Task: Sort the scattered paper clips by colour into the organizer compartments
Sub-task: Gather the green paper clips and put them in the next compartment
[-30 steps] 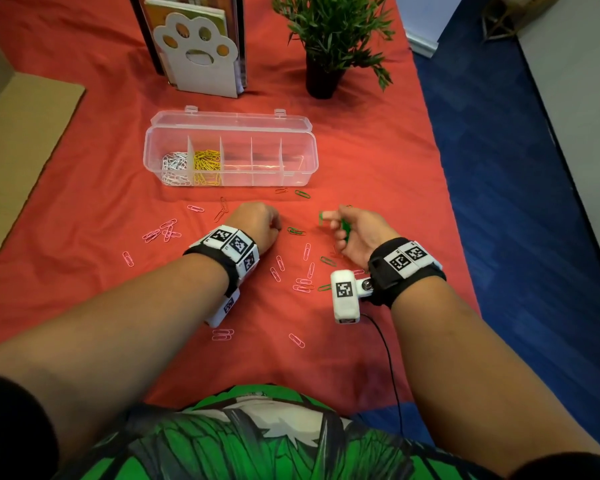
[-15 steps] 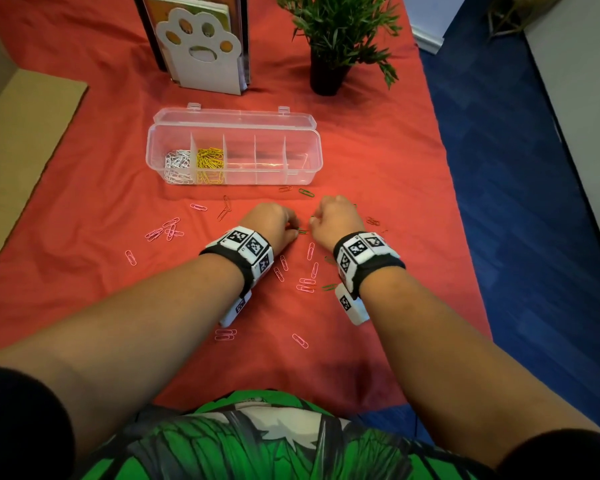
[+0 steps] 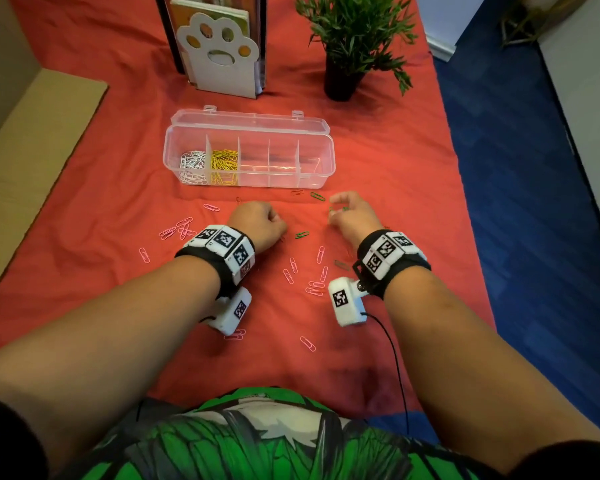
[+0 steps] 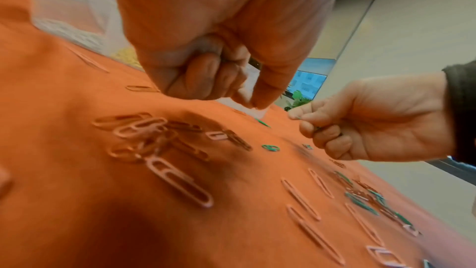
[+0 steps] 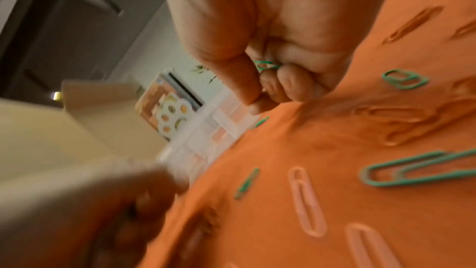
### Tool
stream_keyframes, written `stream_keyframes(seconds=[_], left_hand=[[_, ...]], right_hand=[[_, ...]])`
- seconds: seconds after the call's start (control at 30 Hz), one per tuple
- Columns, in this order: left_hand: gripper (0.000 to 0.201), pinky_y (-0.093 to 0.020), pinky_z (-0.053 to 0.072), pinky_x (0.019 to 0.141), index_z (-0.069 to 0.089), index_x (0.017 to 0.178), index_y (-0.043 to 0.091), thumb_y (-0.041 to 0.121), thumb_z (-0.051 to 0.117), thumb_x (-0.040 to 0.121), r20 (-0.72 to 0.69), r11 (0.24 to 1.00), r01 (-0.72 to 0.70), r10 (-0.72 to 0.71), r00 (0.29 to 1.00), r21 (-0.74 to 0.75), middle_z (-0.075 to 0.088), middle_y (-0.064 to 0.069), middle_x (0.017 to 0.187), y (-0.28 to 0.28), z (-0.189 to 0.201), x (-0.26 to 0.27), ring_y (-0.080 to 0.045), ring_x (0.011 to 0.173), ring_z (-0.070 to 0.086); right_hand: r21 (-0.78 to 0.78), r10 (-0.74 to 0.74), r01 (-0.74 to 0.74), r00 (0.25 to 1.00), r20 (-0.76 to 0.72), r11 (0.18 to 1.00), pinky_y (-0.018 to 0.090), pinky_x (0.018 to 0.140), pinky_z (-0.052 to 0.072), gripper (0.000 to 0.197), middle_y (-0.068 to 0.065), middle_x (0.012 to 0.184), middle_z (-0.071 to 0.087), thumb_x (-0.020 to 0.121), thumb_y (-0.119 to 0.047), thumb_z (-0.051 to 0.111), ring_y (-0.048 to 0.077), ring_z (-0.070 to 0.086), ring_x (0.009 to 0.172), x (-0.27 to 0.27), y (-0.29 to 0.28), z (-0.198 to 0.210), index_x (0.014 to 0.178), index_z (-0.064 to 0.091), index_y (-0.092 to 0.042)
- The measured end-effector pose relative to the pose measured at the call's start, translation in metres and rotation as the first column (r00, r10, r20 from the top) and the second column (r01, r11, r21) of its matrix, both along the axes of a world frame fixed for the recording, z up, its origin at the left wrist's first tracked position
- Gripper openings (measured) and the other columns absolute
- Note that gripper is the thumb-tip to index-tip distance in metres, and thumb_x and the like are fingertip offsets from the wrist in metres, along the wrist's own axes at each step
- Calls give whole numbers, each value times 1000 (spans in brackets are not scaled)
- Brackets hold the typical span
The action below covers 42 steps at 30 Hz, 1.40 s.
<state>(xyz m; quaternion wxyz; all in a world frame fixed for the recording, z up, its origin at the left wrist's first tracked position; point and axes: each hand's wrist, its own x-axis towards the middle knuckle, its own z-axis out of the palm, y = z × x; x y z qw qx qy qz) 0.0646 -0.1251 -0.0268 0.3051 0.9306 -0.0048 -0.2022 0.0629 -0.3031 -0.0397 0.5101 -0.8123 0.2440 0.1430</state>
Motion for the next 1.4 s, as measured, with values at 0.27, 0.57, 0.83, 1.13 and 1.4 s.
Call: stream_keyframes(seconds=[0.27,0.57,0.83,1.13,1.4], left_hand=[[21,-33,47,84,68,95,14,18,58,78,153,993,42,-58,987,106,69,-12,103,12,-2,0,-31,100,61],[21,-36,48,80,64,100,15,27,58,84,141,882,392,-436,889,260,62,-11,107,-29,-12,-4,-32,101,59],[23,-35,44,84,61,95,6,23,47,89,69,959,264,-271,960,101,63,-19,105,-19,-3,-4,-33,99,59],[27,-17,38,44,51,65,12,15,29,79,-731,431,-699,123,672,-570,50,-1,55,34,32,1,-13,45,44],[27,-33,53,75,55,99,5,15,34,86,-712,341,-713,156,685,-612,60,-10,87,52,57,36,-22,82,59]], right_hand=[[138,-140,151,986,-90,979,24,45,39,26,4,63,50,86,-6,50,17,46,53,25,8,5,63,51,-18],[-557,341,-281,940,4,782,32,87,44,26,18,111,56,80,-7,51,35,57,100,28,17,-7,105,59,-10],[-616,390,-361,916,-94,700,39,94,43,27,21,118,49,88,-16,52,39,55,107,14,10,-16,110,53,-1],[-703,461,-424,874,-153,571,42,96,45,31,20,122,47,88,-8,43,39,51,111,7,31,-12,117,47,1],[194,41,-34,999,-32,980,19,41,31,30,0,64,47,86,0,43,9,38,49,12,45,18,63,45,-19]])
